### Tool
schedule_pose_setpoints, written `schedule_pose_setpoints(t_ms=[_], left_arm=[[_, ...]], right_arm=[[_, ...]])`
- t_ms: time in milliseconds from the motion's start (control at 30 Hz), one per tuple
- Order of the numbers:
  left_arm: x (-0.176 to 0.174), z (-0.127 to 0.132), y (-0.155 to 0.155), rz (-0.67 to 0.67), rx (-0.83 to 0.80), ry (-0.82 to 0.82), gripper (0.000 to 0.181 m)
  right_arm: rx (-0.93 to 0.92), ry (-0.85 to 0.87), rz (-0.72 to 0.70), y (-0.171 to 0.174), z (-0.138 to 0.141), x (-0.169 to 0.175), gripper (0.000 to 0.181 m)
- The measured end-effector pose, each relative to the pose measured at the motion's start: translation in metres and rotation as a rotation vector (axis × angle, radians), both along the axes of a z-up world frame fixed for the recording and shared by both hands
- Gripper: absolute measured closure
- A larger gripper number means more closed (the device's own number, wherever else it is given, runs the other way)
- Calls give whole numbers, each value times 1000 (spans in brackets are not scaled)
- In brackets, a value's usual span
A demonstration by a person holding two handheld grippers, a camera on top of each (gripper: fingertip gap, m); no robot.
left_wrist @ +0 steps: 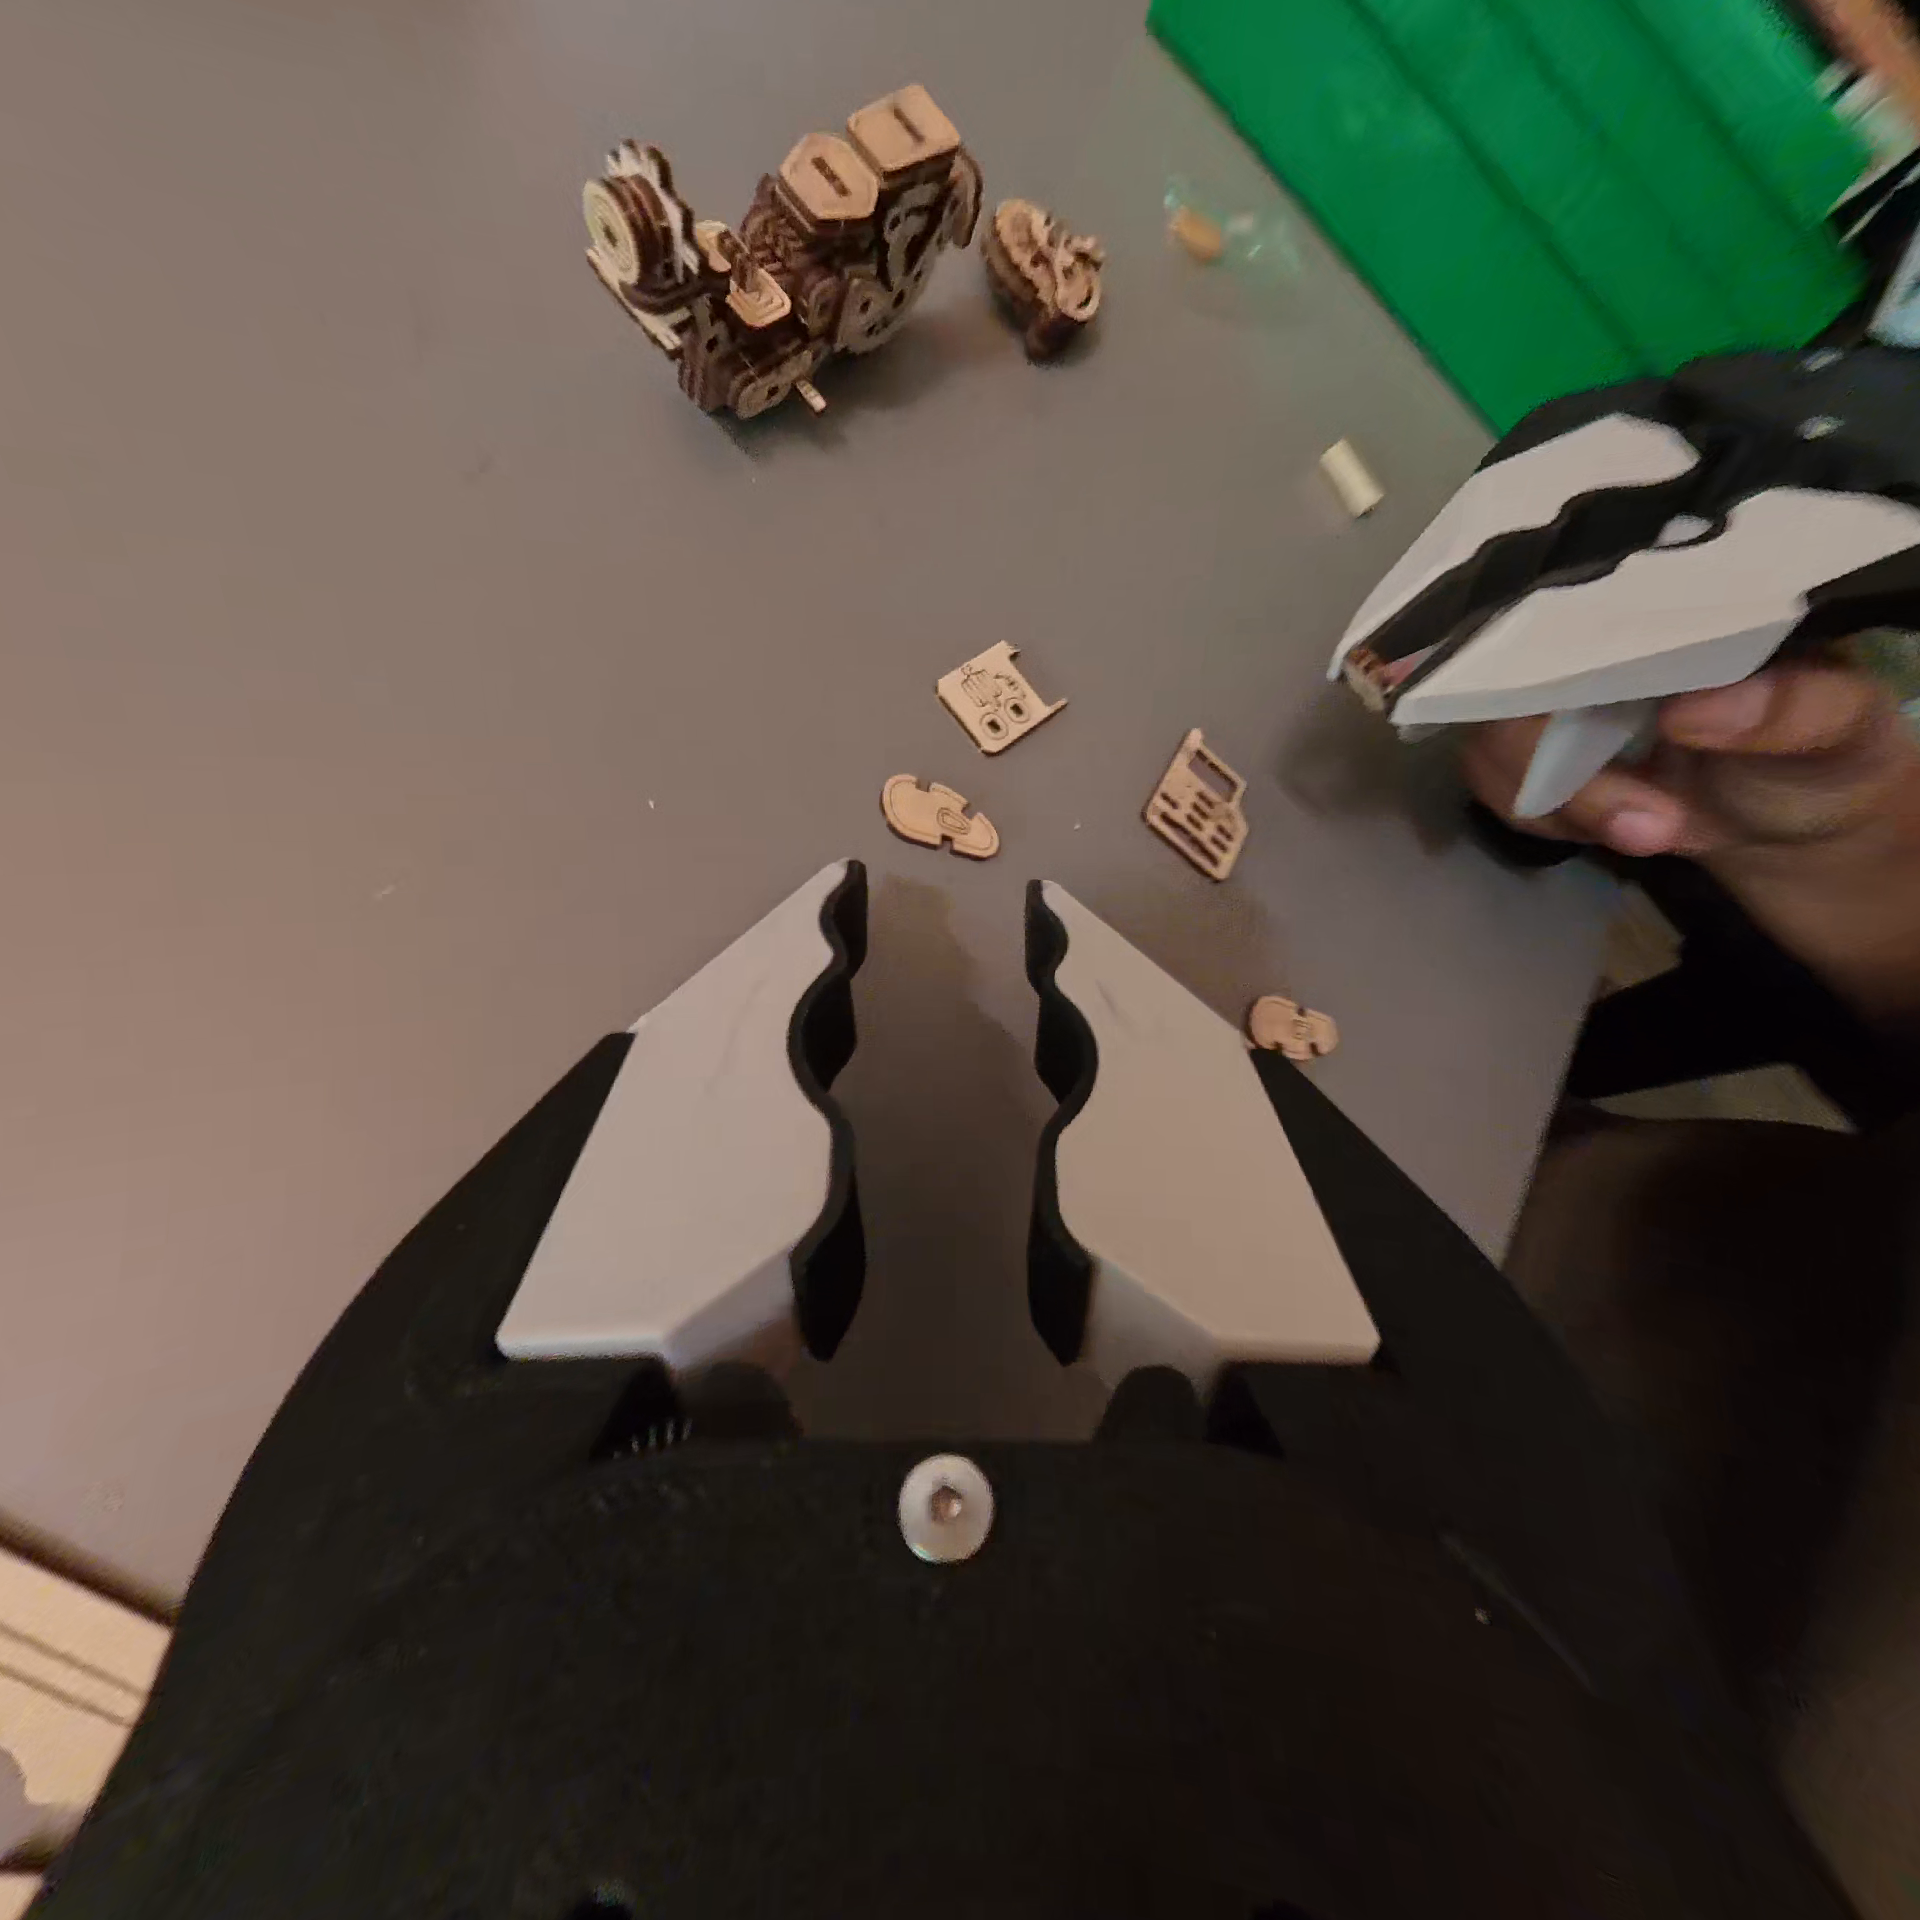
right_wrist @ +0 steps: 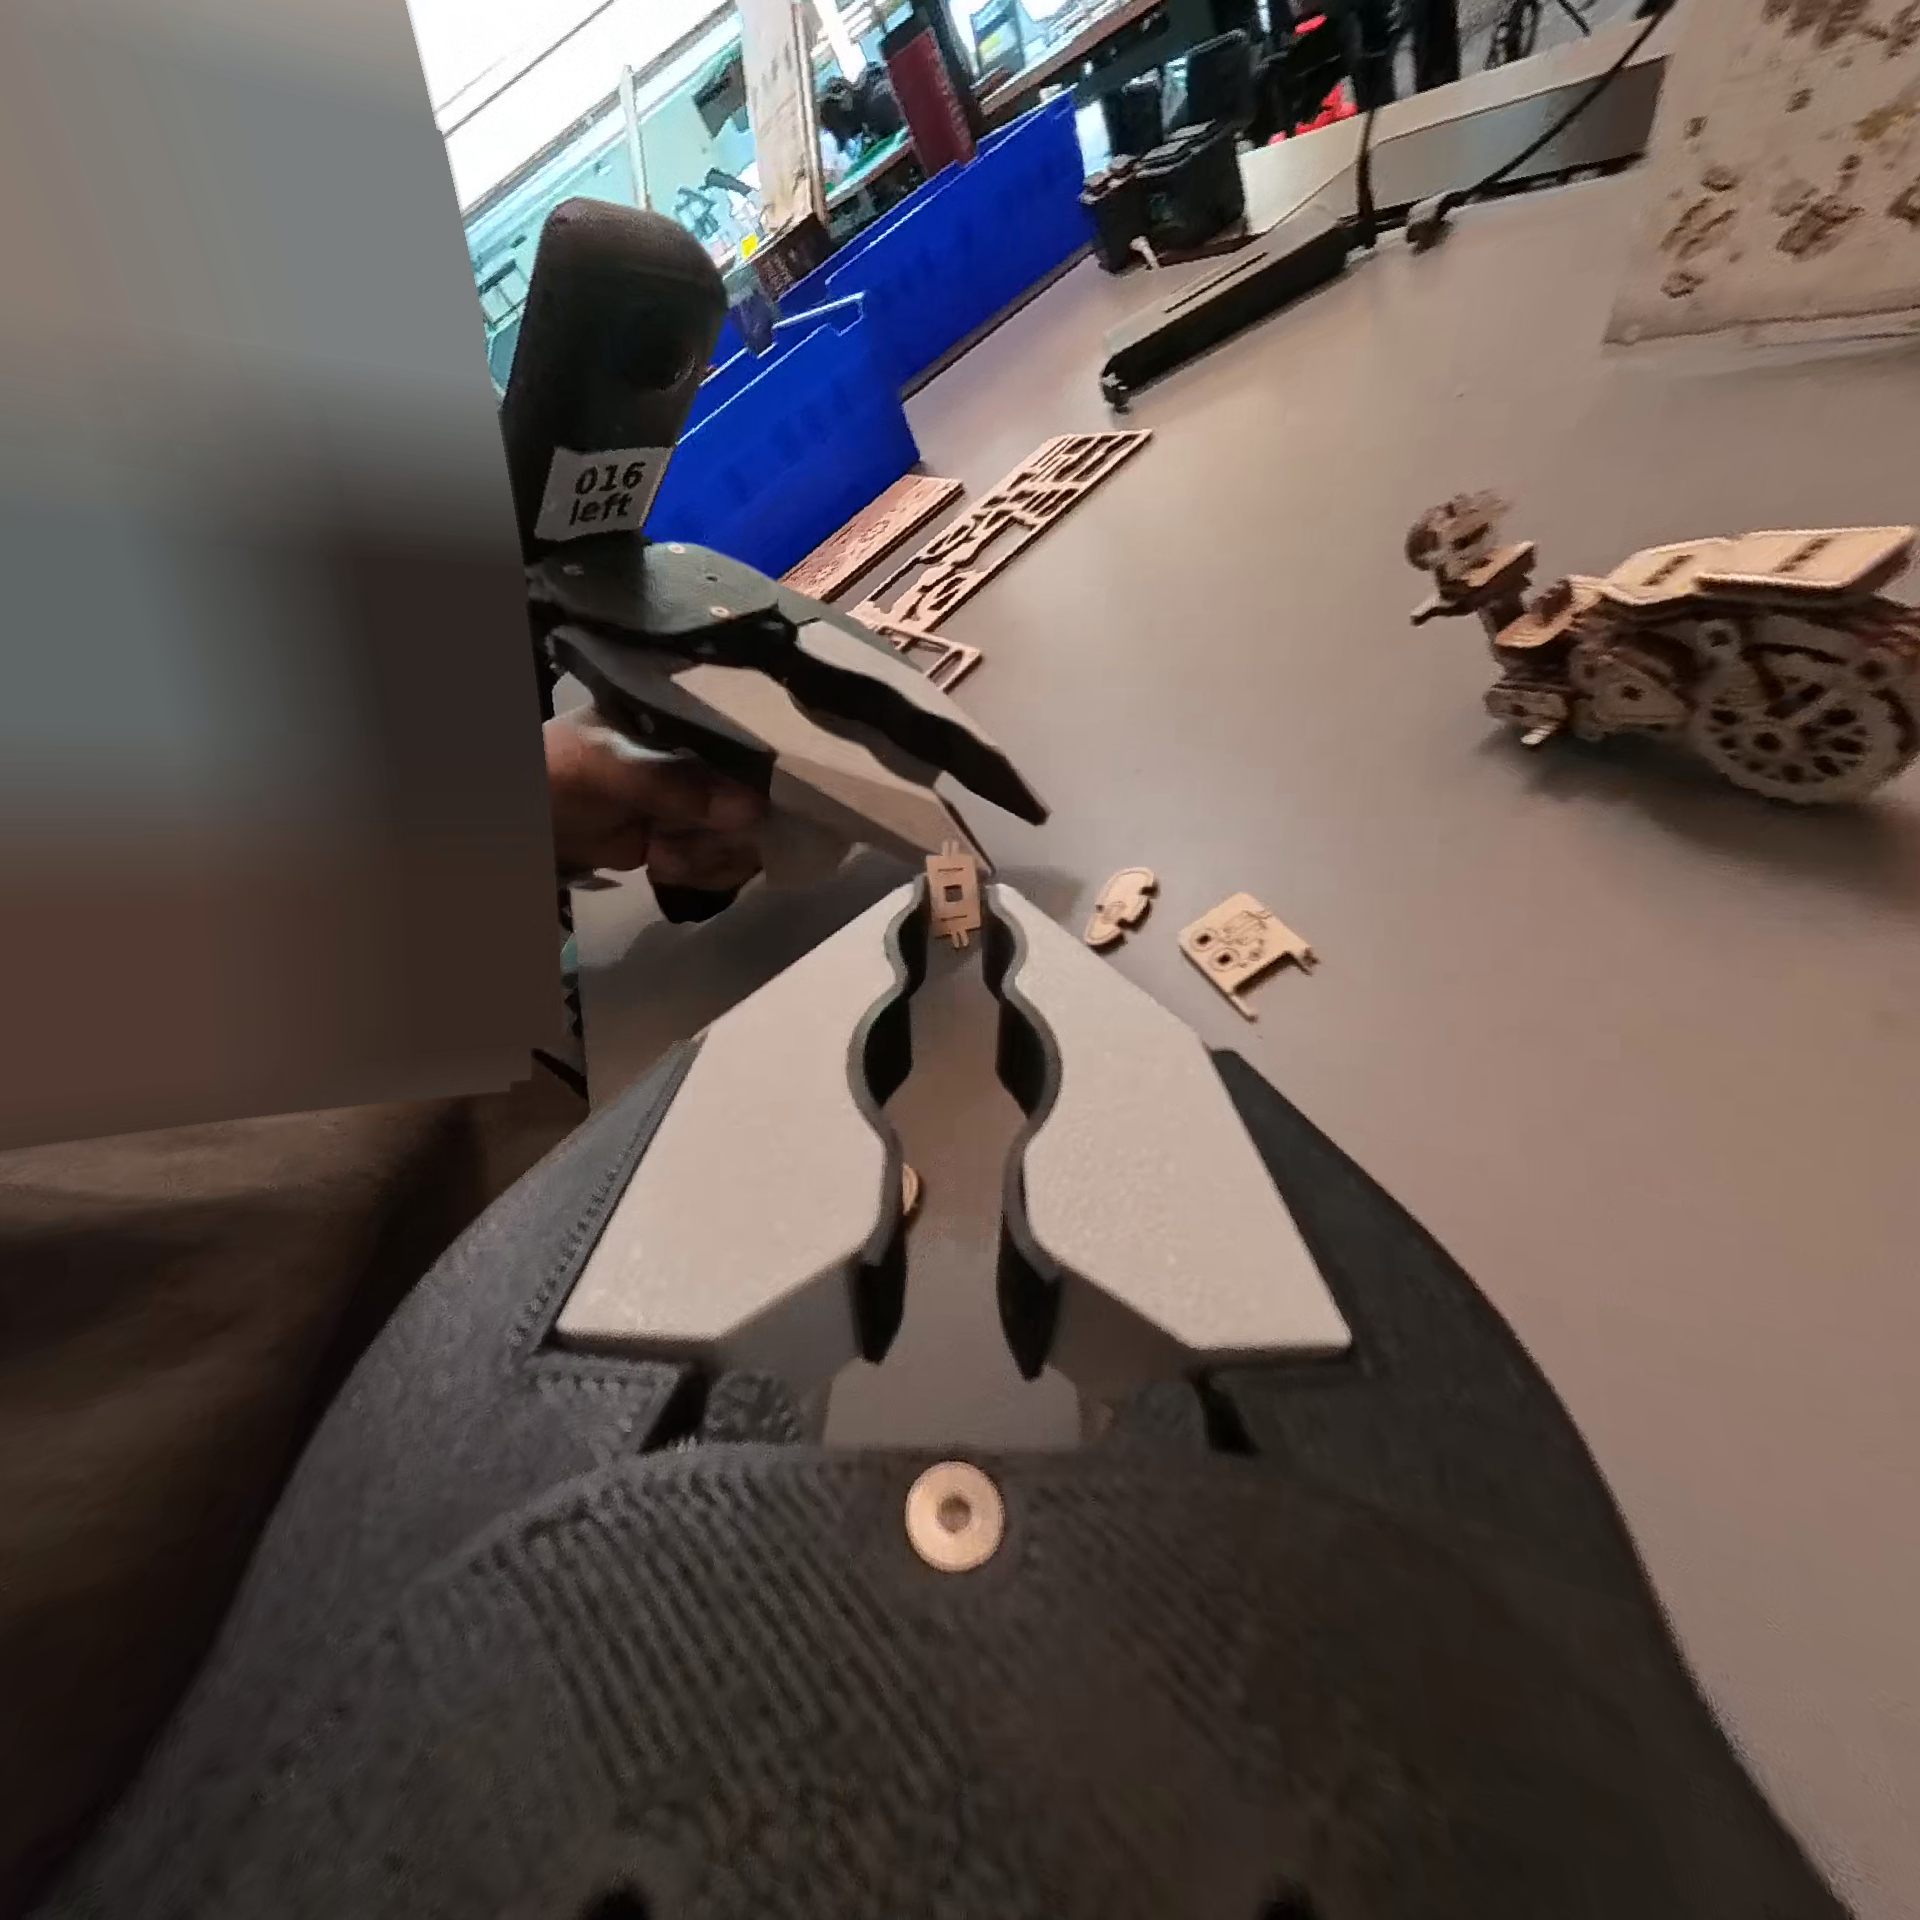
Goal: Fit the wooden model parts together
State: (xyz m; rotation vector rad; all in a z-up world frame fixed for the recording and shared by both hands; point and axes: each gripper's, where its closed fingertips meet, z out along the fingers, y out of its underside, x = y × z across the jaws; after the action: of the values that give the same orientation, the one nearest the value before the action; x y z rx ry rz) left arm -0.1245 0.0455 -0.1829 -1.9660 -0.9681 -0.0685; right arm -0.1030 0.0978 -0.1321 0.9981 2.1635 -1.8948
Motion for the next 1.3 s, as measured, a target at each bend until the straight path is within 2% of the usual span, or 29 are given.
schedule_pose_setpoints(t_ms=[200,267,400,467,700,867,967,1033,1200,1300], left_arm=[[-16,-19,20,-97,-306,203,147],[-16,-22,24,-129,-339,214,148],[-12,-22,25,-139,-290,174,151],[-13,-22,23,-137,-278,170,146],[-12,-2,42,-208,-194,266,145],[-14,-18,57,-287,-271,239,147],[-18,-20,63,-272,-272,233,153],[-23,-20,60,-245,-294,243,166],[-15,-15,49,-268,-293,253,167],[10,-9,41,-379,-249,248,167]], right_arm=[[-42,-35,-20,9,4,-1,174],[-41,-32,-23,10,4,0,174],[-40,-36,-27,12,4,-1,174],[-50,-46,-26,12,4,-1,174],[-51,-46,-49,16,4,-6,174],[-61,-43,-58,19,7,-6,174],[-54,-35,-65,21,7,-6,174],[-58,-38,-68,22,7,-7,174],[-80,-53,-73,24,8,-7,174],[-78,-56,-72,24,8,-7,173]])
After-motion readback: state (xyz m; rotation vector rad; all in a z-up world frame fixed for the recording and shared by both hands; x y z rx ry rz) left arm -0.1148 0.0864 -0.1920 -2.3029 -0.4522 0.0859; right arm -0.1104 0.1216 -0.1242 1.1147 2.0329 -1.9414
